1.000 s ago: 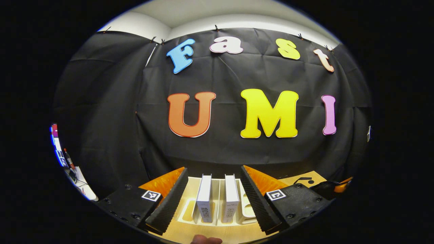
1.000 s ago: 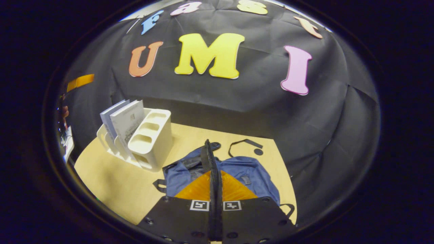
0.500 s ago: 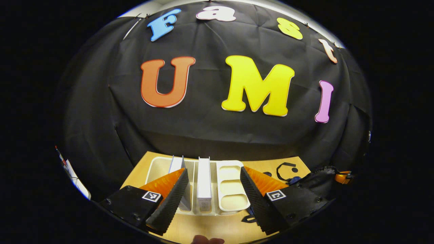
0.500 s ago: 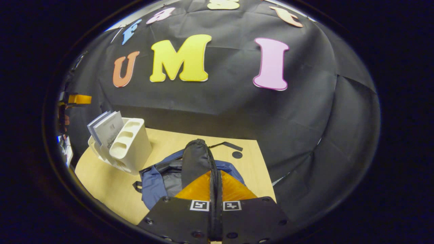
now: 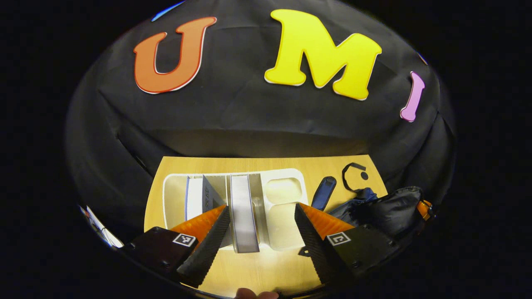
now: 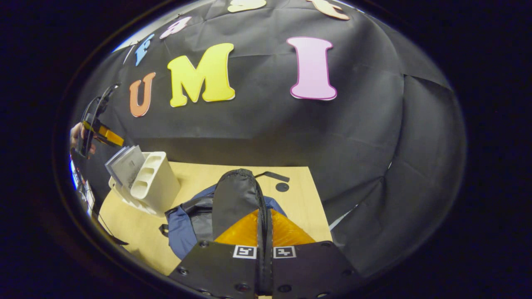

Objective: Open the schoolbag, grab two books from the bookshelf and put them into the schoolbag.

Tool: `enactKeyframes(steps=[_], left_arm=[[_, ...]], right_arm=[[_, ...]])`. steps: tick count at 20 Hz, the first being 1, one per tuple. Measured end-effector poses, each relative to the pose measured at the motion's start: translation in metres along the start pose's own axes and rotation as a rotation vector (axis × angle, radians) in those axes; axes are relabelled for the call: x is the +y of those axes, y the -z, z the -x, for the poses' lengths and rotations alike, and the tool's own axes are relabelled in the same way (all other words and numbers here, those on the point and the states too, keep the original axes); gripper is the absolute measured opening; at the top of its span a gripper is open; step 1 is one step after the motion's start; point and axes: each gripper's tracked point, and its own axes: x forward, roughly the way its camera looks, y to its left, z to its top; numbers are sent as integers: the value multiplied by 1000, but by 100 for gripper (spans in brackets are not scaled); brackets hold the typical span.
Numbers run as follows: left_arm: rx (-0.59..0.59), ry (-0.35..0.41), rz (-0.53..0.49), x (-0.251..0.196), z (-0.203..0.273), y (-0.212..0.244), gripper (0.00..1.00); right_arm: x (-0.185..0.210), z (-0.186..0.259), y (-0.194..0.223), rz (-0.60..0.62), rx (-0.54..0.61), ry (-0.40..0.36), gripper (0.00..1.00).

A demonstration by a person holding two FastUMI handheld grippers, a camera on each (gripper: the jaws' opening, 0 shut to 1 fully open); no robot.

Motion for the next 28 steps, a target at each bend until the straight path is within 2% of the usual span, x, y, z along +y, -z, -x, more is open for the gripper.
enactKeyframes(steps=[4, 9, 15, 20, 22, 26, 28], left_arm=[[181, 3, -5, 3, -26, 18, 98], [357, 1, 76, 9, -55, 45, 98], [482, -51, 56, 20, -72, 64, 95], [532, -75, 50, 22, -79, 68, 75], [550, -89, 48, 23, -79, 70, 72], [575, -105, 60, 21, -76, 73, 49], [566, -98, 64, 18, -68, 71, 47]], right_arm=[[-4, -1, 3, -15, 2, -10, 0], [-2, -3, 8, -32, 4, -27, 0], [-2, -2, 12, -36, 8, -35, 0], [-1, 2, 15, -51, 4, -39, 0], [-1, 3, 18, -61, 6, -39, 0], [0, 4, 17, -72, -1, -40, 0], [1, 5, 17, -65, -8, -36, 0]])
